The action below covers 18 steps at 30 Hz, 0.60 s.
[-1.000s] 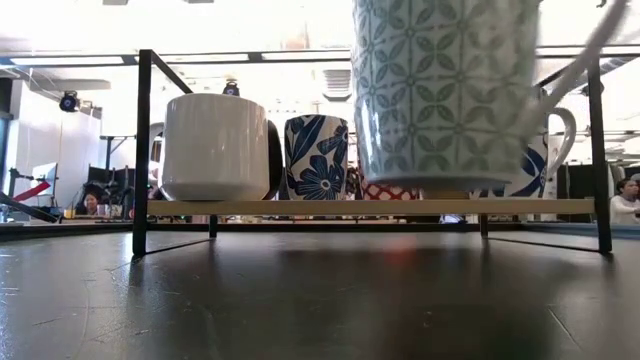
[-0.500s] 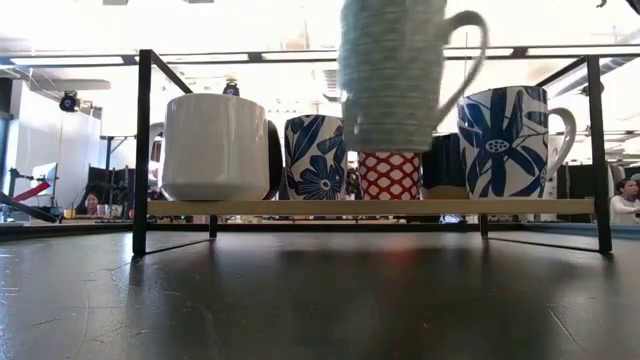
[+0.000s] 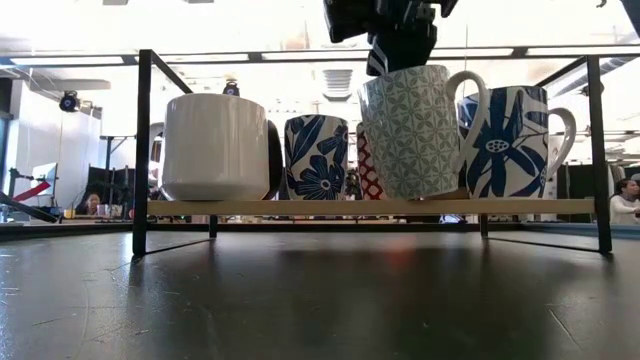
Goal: Place coffee mugs
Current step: Put the gray patterned mug on the shelf
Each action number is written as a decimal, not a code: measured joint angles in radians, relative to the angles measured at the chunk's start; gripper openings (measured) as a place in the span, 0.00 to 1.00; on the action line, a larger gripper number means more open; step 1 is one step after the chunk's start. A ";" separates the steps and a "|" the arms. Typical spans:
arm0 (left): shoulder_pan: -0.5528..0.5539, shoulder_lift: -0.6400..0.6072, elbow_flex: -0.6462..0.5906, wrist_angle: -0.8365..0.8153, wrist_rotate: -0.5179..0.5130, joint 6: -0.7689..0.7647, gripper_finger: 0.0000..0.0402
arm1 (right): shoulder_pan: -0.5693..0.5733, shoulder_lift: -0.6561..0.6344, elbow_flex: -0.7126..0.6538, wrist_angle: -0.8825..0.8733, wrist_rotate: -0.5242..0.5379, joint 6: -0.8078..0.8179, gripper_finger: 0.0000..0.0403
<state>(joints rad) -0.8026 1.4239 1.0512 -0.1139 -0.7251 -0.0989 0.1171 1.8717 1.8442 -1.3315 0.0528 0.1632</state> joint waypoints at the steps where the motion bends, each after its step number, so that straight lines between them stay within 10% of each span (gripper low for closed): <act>1: 0.000 0.000 0.000 0.000 0.000 0.009 0.12 | -0.002 -0.001 -0.002 0.000 -0.001 -0.009 0.03; 18: 0.006 0.000 0.000 0.006 -0.054 0.004 0.12 | -0.012 -0.053 -0.017 -0.001 0.027 -0.022 0.03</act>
<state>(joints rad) -0.7967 1.4239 1.0512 -0.1082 -0.7795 -0.0952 0.1051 1.8188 1.8275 -1.3328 0.0795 0.1415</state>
